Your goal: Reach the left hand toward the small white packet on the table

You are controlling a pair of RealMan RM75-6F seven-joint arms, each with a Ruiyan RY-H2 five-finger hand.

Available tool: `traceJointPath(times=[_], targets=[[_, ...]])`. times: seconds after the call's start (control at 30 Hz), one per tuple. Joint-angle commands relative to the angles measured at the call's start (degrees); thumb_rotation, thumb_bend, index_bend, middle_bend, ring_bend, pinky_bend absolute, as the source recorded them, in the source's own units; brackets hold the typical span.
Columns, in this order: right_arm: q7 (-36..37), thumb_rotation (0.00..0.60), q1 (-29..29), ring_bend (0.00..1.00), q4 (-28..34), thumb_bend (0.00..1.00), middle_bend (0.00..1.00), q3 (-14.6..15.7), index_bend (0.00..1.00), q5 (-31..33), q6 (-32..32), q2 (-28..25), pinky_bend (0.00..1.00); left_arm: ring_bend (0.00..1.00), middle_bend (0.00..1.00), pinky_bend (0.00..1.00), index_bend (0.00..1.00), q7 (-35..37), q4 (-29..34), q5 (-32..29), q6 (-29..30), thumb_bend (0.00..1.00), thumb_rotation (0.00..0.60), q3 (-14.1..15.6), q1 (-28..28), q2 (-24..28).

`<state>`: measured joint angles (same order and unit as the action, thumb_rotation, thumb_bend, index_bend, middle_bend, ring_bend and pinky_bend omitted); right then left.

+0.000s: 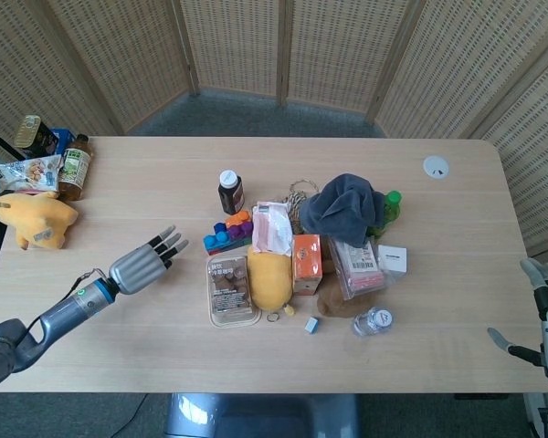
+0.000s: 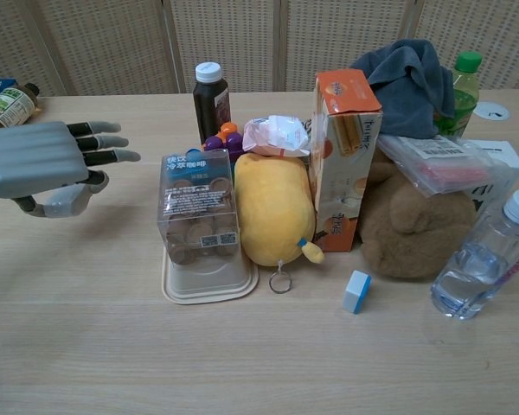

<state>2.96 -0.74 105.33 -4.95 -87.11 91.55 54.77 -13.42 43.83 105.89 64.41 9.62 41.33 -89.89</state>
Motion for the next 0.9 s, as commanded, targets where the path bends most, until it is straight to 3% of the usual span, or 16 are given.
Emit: traceJointPath(times=[0.03,0.47,0.9], targets=[[0.0,0.6,0.0,0.0,0.0,0.0,0.0,0.0,0.0,-0.1,0.0,0.0,0.0,0.0,0.0,0.0,0.79,-2.0,4.4,-0.5,1.3,0.0,0.6,-1.7,1.6,3.7],[0.4,0.6,-0.3,0.0,0.7,0.0,0.0,0.4,0.0,-1.5,0.8,-0.3,0.0,0.0,0.0,0.0,0.8,-12.1,27.0,-4.2,0.4,0.0,0.6,-9.8,6.8,20.9],[1.3,0.6,-0.5,0.0,0.9,0.0,0.0,0.3,0.0,-1.5,1.0,-0.7,0.0,0.0,0.0,0.0,0.79,-16.4,35.2,-6.5,-2.7,0.0,0.6,-13.4,8.7,26.2]])
